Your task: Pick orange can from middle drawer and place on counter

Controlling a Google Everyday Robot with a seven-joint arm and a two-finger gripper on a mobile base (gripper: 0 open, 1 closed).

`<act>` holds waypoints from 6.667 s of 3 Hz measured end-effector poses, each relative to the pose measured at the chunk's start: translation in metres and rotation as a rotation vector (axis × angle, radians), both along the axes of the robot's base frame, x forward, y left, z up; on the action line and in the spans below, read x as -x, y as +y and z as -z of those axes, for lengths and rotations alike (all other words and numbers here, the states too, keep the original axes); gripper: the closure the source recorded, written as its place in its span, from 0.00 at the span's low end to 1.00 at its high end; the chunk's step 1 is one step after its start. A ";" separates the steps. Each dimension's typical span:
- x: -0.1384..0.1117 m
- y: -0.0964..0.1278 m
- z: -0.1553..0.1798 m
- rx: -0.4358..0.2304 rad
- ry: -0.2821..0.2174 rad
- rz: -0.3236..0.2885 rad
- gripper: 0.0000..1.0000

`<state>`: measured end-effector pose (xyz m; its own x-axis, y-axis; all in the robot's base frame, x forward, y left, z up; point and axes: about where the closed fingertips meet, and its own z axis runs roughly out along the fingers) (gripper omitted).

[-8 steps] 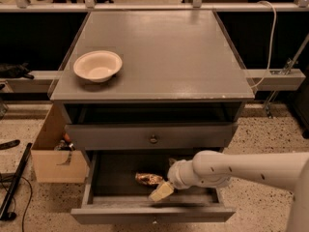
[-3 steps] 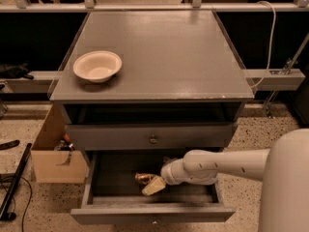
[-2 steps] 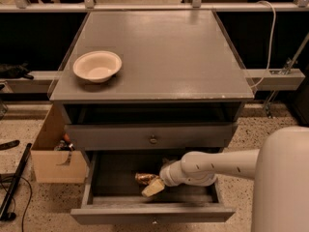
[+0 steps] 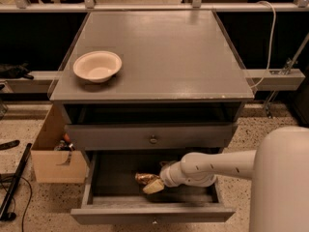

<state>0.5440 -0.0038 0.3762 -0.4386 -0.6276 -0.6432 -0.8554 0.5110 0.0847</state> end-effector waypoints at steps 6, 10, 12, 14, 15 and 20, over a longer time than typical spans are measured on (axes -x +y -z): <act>0.018 -0.009 -0.016 -0.001 -0.006 -0.001 1.00; 0.072 -0.061 -0.244 0.055 -0.135 -0.043 1.00; 0.076 -0.061 -0.270 0.088 -0.185 -0.052 1.00; 0.094 -0.069 -0.427 0.163 -0.410 -0.086 1.00; 0.079 -0.064 -0.504 0.132 -0.504 -0.096 1.00; -0.013 -0.054 -0.569 0.224 -0.612 -0.128 1.00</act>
Offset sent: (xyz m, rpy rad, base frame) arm 0.0000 0.0000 0.0000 0.0000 0.0000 0.0000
